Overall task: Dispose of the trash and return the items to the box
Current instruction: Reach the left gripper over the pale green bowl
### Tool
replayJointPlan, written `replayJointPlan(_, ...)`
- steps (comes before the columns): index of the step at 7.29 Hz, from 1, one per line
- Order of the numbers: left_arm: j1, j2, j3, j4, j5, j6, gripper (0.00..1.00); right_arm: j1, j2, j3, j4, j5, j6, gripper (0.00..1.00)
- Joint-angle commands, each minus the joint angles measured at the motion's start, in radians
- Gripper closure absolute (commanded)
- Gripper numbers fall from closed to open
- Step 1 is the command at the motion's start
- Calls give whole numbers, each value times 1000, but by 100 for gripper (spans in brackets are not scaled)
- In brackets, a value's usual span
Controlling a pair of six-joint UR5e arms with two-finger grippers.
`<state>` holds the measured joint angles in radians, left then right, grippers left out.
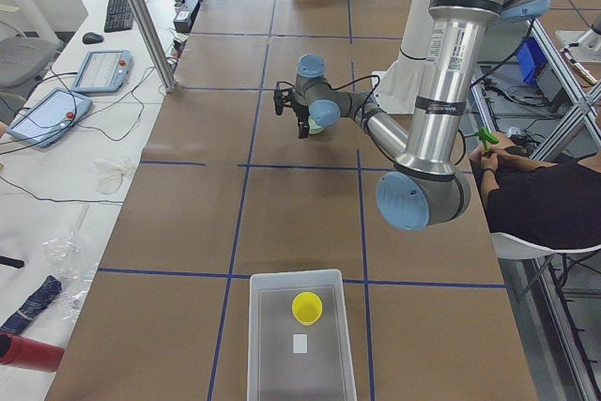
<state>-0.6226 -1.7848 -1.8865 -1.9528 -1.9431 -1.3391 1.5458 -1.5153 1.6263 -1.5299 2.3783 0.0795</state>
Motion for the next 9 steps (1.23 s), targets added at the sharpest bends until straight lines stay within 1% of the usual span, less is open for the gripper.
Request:
replayJointPlan(1, 17, -10, 3, 0, 1, 0, 0, 2, -51, -17, 31, 4, 0, 0)
replayJointPlan(2, 33, -13, 4, 0, 3, -2, 0, 2, -87, -10, 31, 4, -1, 0)
replayJointPlan(4, 64, -18, 17, 0, 4, -2, 0, 2, -115, -8, 33, 2, -9, 0)
replayJointPlan(6, 69, -53, 70, 0, 3, -2, 0, 2, -121, 18, 33, 2, 0, 0)
replayJointPlan(7, 82, -54, 85, 0, 3, -2, 3, 2, -123, 26, 33, 2, 2, 0)
replayJointPlan(8, 93, -59, 98, -1, 4, -35, 12, 2, -121, 32, 33, 2, 2, 0)
replayJointPlan(9, 121, -79, 109, -2, 6, -76, 26, 2, -121, 32, 33, 2, 2, 0)
